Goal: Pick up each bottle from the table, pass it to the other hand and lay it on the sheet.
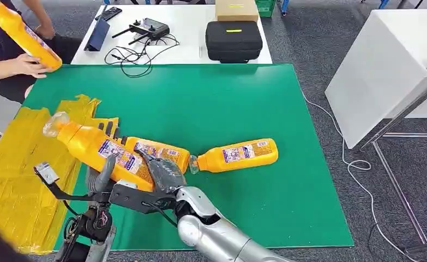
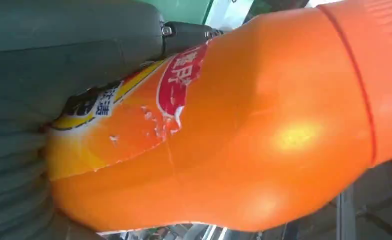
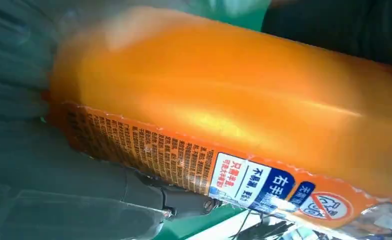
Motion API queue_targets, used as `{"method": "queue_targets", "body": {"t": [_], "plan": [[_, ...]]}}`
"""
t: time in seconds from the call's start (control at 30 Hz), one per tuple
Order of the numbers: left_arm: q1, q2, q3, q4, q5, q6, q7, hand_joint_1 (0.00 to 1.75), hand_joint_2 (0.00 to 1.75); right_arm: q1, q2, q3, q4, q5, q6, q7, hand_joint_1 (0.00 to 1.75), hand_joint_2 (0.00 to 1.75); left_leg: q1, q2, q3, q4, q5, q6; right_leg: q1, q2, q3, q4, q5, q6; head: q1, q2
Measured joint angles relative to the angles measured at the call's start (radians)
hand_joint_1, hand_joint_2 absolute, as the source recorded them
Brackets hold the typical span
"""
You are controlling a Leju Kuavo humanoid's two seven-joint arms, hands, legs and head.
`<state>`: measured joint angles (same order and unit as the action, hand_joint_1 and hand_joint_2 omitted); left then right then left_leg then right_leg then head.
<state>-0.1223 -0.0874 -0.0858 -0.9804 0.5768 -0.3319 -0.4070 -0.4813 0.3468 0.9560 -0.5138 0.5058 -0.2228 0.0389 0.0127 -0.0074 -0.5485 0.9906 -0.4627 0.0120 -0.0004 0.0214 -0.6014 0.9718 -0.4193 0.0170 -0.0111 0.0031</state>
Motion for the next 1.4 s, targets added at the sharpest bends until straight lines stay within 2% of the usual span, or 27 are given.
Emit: {"method": "queue_targets", "body": {"t": [0.03,0.07,0.1,0.6,0.63,0.83,0.93,1.07,1.2,1.27,1.4], "plan": [[0.004,0.000,0.001,-0.003,0.001,0.001,0.000,0.00,1.75,-0.004,-0.001,0.011,0.001,-0.004,0.000,0.000,1.75,1.75,0.000,0.000,0.000,0.000,0.000,0.000,0.000,0.000,0.000,0.000,0.000,0.000,0.000,0.000],[0.007,0.001,0.003,-0.005,0.002,0.004,0.000,1.48,1.75,-0.008,-0.002,0.020,0.002,-0.008,0.001,0.001,1.75,1.75,0.000,0.000,0.000,0.000,0.000,0.000,0.000,0.000,0.000,0.000,0.000,0.000,0.000,0.000],[0.011,0.002,0.003,-0.009,0.002,0.006,0.000,1.75,1.75,-0.010,-0.003,0.027,0.003,-0.012,0.002,0.001,1.75,1.75,0.000,0.000,0.000,0.000,0.000,0.000,0.000,0.000,0.000,0.000,0.000,0.000,0.000,0.000],[0.029,0.003,0.030,-0.048,-0.062,0.060,-0.045,1.75,1.75,-0.050,-0.002,0.082,0.042,-0.079,-0.029,-0.011,1.75,1.75,0.000,0.001,0.000,0.000,0.000,0.000,0.000,0.000,0.000,0.000,0.000,0.000,0.000,0.000],[0.027,0.003,0.031,-0.048,-0.064,0.061,-0.048,1.75,1.75,-0.052,-0.002,0.082,0.043,-0.079,-0.029,-0.013,0.00,0.00,0.000,0.001,0.000,0.000,0.000,0.000,0.000,0.000,0.000,0.000,0.000,0.000,0.000,0.000],[0.001,0.019,0.035,-0.048,-0.143,0.142,-0.094,1.75,1.75,-0.057,-0.001,0.083,0.058,-0.101,-0.029,-0.039,0.00,0.00,0.000,0.001,0.000,0.000,0.000,0.000,0.000,0.001,-0.001,0.000,0.000,0.000,0.000,0.000],[-0.017,0.032,0.034,-0.050,-0.294,0.286,-0.158,1.75,1.75,-0.067,-0.001,0.068,0.069,-0.122,-0.036,-0.087,0.00,0.00,0.000,-0.001,-0.001,0.000,0.000,0.000,0.000,0.000,0.000,0.000,0.000,0.000,0.000,0.000],[-0.056,0.068,0.064,-0.047,-0.653,0.669,-0.241,1.75,1.75,-0.065,-0.009,0.016,0.073,-0.106,-0.051,-0.171,0.00,0.00,0.001,0.001,0.000,0.000,0.000,0.000,0.000,0.001,0.000,0.001,0.000,0.000,0.000,0.000],[-0.079,0.111,0.108,-0.001,-0.925,0.919,-0.277,1.75,1.75,-0.053,-0.043,-0.076,0.044,-0.063,-0.054,-0.213,0.00,0.00,0.001,-0.002,-0.001,0.000,0.000,0.000,0.000,-0.001,0.000,0.001,0.000,0.000,0.000,0.000],[-0.076,0.132,0.141,0.024,-1.083,1.010,-0.286,1.75,1.75,-0.036,-0.064,-0.126,0.020,-0.049,-0.054,-0.235,0.00,0.00,0.001,-0.001,-0.001,0.000,0.000,0.000,0.000,0.000,0.000,0.001,0.000,0.000,0.000,0.000],[-0.059,0.131,0.309,0.001,-1.538,1.030,-0.293,1.75,1.75,0.003,-0.096,-0.206,-0.016,-0.030,-0.052,-0.260,0.00,0.00,0.000,-0.001,-0.001,0.000,0.000,0.000,0.000,0.000,0.000,0.001,0.000,0.000,0.000,0.000]]}}
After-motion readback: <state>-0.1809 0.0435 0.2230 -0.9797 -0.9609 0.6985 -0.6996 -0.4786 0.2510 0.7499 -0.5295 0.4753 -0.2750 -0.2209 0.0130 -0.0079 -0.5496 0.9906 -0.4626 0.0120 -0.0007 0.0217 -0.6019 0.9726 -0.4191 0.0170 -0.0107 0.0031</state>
